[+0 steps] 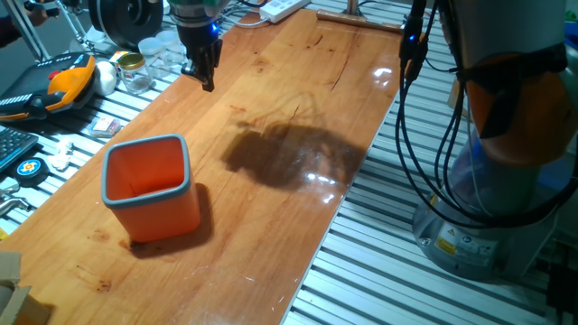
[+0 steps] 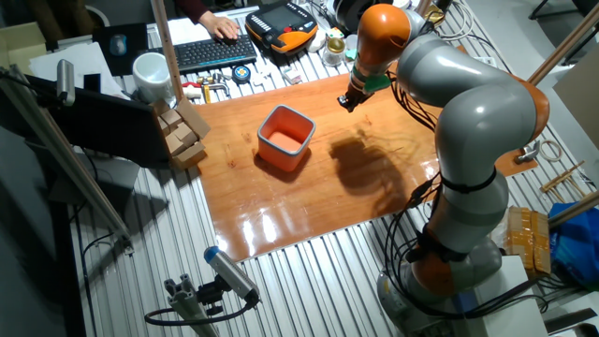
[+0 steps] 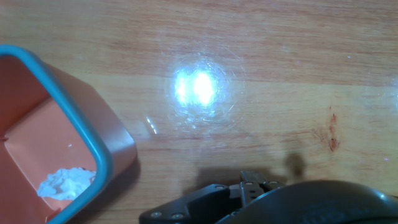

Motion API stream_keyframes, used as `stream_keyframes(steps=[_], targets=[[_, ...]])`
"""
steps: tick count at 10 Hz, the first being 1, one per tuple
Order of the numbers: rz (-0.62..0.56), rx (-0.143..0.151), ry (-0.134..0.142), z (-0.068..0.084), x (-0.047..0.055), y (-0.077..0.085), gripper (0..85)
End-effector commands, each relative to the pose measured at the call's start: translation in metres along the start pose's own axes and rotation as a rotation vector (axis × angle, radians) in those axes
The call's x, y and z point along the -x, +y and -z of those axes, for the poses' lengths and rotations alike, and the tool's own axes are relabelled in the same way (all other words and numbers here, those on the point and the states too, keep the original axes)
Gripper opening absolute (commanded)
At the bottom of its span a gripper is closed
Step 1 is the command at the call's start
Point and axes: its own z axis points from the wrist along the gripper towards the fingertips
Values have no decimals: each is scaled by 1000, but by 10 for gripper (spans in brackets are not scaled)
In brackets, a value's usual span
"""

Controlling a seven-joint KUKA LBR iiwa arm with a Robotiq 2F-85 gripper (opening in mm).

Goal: Put the garbage in the trash can

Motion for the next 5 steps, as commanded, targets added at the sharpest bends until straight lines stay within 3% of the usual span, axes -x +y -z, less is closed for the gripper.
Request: stream_keyframes(steps=[1,5], targets=[[-2,0,-1,0,0,1,0],[-1,-2,-4,-1,-1,1,0]])
